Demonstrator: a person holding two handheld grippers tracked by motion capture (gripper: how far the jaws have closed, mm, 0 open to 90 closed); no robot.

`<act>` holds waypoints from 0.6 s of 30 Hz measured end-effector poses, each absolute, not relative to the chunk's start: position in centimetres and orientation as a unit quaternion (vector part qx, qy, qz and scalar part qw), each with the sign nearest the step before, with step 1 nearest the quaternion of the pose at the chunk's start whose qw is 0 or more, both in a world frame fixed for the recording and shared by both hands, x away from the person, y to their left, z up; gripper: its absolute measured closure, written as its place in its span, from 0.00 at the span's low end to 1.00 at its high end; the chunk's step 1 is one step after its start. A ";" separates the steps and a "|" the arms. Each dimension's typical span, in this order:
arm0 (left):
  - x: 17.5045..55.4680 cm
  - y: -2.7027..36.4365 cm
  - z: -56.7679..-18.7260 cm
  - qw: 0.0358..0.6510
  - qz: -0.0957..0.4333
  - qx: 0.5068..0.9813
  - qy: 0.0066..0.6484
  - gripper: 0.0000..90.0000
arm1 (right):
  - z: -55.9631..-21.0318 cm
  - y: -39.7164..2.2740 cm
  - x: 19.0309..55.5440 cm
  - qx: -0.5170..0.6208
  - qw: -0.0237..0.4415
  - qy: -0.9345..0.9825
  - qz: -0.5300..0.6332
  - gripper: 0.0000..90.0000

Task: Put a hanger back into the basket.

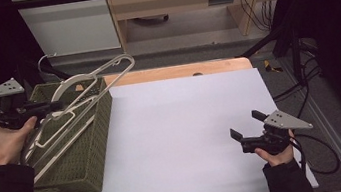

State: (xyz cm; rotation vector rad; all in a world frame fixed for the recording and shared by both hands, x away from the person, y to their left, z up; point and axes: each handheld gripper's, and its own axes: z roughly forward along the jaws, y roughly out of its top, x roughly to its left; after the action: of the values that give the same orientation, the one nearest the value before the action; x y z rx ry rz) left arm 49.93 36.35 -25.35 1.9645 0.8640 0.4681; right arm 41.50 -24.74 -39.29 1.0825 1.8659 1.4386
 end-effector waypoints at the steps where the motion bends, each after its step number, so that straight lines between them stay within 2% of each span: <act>1: 50.1 36.8 -25.5 0.455 0.190 0.795 0.354 0.96 | -39.3 -24.7 41.5 0.402 0.271 0.692 0.534 0.03; 18: 50.8 42.8 -28.6 0.424 0.195 0.790 0.397 0.96 | -39.7 -24.5 41.8 0.404 0.268 0.700 0.525 0.03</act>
State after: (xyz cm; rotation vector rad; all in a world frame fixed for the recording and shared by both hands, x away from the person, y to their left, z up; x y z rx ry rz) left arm 50.78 42.85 -28.58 1.9777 0.9923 0.4886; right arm 41.81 -24.46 -39.73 1.0886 1.8884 1.4156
